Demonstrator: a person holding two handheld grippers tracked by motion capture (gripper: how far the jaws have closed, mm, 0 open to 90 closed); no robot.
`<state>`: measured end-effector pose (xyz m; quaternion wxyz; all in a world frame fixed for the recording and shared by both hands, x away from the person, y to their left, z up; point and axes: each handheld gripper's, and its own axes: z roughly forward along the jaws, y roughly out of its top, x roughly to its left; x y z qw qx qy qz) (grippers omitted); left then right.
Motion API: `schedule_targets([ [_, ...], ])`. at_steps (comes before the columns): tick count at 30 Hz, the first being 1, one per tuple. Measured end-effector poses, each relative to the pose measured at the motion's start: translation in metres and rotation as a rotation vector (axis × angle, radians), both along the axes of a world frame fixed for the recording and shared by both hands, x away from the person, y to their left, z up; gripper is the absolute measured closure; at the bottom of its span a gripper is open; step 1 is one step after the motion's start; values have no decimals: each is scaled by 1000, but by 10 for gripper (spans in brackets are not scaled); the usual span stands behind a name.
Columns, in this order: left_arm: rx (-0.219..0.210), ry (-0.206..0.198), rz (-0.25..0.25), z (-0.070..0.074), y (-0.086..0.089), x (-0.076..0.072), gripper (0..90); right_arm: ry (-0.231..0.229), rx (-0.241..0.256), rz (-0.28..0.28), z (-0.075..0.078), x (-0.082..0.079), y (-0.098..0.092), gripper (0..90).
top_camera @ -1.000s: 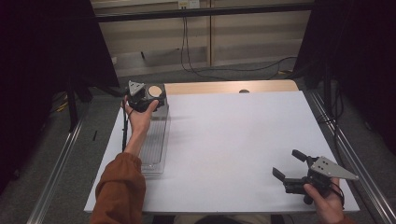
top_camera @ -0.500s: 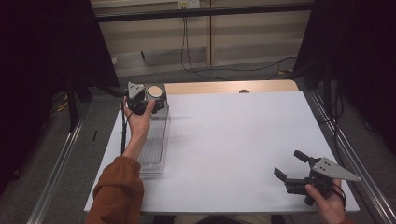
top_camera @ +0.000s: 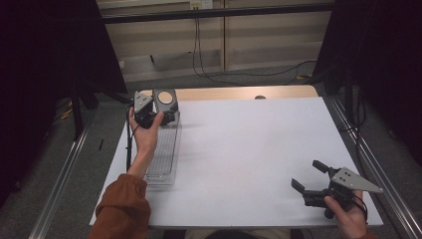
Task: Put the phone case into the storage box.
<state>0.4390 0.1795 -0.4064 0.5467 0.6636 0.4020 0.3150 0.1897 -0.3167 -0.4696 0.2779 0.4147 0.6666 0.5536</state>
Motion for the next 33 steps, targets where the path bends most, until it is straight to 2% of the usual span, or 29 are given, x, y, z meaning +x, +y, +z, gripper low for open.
schedule_targets([
  [11, -31, 4, -24, -6, 1, -15, 21, -7, 1, 7, -1, 1, -3, 1],
  [16, -15, -18, -57, -4, -1, -26, 21, -9, -8, 14, -1, 2, -1, 1],
  [22, -41, -43, -88, -2, 0, -41, 21, -7, -7, 19, -1, 4, 0, 1],
  [24, -63, -45, -90, -2, 0, -46, 21, -6, -6, 19, 0, 5, 1, 1],
  [26, -56, -42, -94, -2, 2, -50, 21, -8, -7, 20, 0, 5, 1, 1],
  [31, -85, -53, -105, -5, 2, -60, 21, -10, -10, 22, 1, 3, 2, 1],
  [32, -56, -55, -115, -4, 3, -62, 21, -11, -7, 18, 2, 3, 3, 1],
  [33, -53, -58, -119, -5, 3, -64, 21, -11, -8, 19, 2, 3, 3, 1],
])
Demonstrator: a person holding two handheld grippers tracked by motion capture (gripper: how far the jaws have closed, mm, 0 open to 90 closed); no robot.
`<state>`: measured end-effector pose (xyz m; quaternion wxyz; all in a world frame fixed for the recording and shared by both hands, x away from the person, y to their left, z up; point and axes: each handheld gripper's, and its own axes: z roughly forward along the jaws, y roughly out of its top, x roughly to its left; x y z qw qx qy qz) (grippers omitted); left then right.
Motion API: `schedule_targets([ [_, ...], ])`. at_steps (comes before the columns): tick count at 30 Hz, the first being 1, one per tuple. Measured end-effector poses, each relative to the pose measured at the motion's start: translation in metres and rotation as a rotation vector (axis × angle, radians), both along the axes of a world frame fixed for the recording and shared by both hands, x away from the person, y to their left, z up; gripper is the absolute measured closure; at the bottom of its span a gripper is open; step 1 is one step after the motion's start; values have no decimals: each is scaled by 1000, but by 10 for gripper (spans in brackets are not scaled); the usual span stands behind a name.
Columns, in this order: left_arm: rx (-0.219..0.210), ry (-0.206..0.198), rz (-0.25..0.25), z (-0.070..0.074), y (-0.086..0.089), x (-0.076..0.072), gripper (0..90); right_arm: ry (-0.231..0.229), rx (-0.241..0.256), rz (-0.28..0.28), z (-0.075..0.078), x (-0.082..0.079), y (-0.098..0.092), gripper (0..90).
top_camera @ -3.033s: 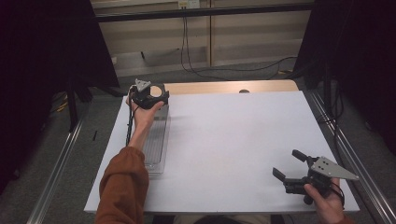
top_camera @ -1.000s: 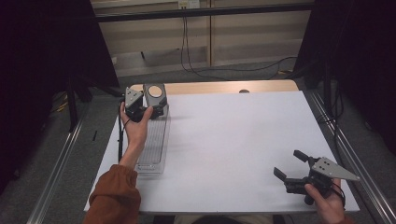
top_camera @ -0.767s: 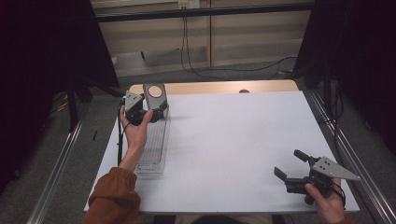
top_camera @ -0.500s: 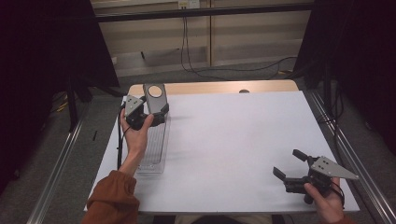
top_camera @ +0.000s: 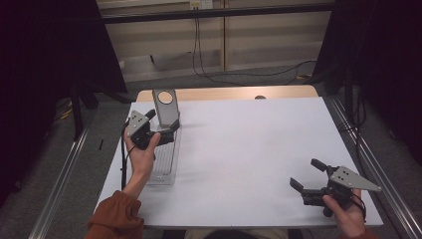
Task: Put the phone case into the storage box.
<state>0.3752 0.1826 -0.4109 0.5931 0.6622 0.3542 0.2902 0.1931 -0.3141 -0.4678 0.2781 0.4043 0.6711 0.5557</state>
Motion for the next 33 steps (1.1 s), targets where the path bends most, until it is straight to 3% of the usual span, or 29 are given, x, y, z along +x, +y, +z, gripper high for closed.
schedule_targets([
  [2, 18, -4, -9, 0, 0, -4, 20, 2, -1, -1, 0, 0, 0, 1],
  [5, -9, -2, -17, -1, -1, -9, 20, -1, -1, 0, 0, 0, 0, 1],
  [8, 8, -11, -13, -1, 1, -16, 20, -7, -2, -2, 0, 0, -1, 1],
  [13, -2, -21, -16, -3, 8, -28, 20, -6, 1, -5, 1, -1, 0, 1],
  [15, -35, -24, -25, -4, 11, -35, 20, -9, -10, 0, 0, -1, 0, 1],
  [18, -27, -66, -34, -1, 14, -47, 24, -6, -2, -5, 0, 0, 0, 1],
  [23, -38, -87, -30, 3, 19, -60, 24, -2, -3, -5, 0, 0, 1, 1],
  [33, -46, -58, 0, -1, 33, -79, 24, -7, -8, 4, 0, 2, 1, 1],
])
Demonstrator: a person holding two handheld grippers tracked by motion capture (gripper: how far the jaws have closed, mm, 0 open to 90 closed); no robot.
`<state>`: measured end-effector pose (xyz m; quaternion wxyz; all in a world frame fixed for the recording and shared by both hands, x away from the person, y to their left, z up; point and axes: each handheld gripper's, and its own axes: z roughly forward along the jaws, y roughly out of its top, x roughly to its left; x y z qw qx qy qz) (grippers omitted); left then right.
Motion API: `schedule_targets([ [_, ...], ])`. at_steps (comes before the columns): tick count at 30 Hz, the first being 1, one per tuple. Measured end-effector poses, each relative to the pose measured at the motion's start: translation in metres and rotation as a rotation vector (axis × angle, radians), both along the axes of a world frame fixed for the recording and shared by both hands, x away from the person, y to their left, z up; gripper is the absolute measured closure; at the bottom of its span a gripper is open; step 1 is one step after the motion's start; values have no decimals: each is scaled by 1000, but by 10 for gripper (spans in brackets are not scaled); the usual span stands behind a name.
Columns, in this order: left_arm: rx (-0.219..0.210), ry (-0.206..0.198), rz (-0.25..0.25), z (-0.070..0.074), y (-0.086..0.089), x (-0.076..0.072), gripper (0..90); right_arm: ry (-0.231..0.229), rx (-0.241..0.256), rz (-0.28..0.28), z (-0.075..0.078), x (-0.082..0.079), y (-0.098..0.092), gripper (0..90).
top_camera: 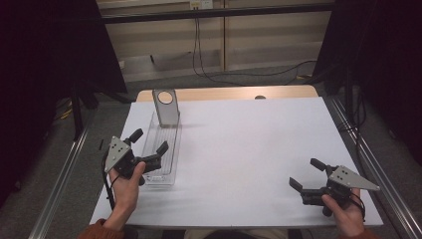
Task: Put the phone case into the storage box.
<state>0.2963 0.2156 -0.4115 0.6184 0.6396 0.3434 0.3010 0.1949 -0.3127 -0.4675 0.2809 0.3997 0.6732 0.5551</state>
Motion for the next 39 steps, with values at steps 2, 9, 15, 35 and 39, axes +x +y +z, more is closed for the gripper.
schedule_targets([
  [2, -2, 7, 12, -3, 3, -4, 24, -3, -6, 6, 0, 0, 0, 1],
  [9, 30, 51, 61, -16, 16, -17, 24, -3, 2, -7, 0, 0, 0, 2],
  [15, 23, 69, 85, -25, 27, -25, 24, -13, 1, -17, 1, -1, -1, 4],
  [35, 62, 89, 98, -43, 35, -54, 29, -60, 24, -120, 5, -13, -9, 4],
  [39, 60, 104, 87, -45, 36, -54, 28, -56, 33, -117, 5, -11, -9, 3],
])
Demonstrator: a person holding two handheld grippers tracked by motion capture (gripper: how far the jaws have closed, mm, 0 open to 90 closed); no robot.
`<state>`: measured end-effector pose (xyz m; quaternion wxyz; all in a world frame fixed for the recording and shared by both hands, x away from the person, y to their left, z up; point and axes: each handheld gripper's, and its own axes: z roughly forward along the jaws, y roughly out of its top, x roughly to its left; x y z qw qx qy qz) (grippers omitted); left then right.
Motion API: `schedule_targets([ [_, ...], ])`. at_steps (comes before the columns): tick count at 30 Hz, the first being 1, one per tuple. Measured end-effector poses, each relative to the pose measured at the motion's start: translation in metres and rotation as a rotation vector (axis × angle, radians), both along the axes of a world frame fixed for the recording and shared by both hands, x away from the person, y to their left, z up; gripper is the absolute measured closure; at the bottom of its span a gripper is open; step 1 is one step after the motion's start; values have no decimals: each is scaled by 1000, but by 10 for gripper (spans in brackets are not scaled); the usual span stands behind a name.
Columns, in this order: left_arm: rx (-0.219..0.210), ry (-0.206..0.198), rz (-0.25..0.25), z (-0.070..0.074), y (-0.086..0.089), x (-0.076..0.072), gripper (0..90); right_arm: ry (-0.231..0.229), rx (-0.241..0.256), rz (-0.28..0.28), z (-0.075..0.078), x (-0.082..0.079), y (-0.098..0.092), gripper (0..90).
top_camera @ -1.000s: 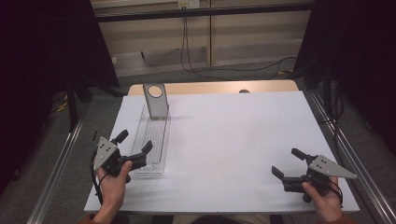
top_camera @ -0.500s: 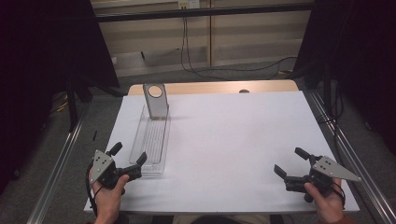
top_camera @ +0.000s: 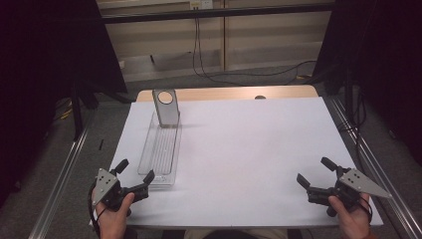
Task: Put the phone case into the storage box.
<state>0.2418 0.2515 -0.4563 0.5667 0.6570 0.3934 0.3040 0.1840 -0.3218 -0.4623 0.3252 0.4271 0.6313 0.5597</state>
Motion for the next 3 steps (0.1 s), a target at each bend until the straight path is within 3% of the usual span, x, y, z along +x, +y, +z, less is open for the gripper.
schedule_targets([
  [3, -32, -12, 4, 2, 1, 1, 28, 7, -1, -2, -1, 2, 1, 3],
])
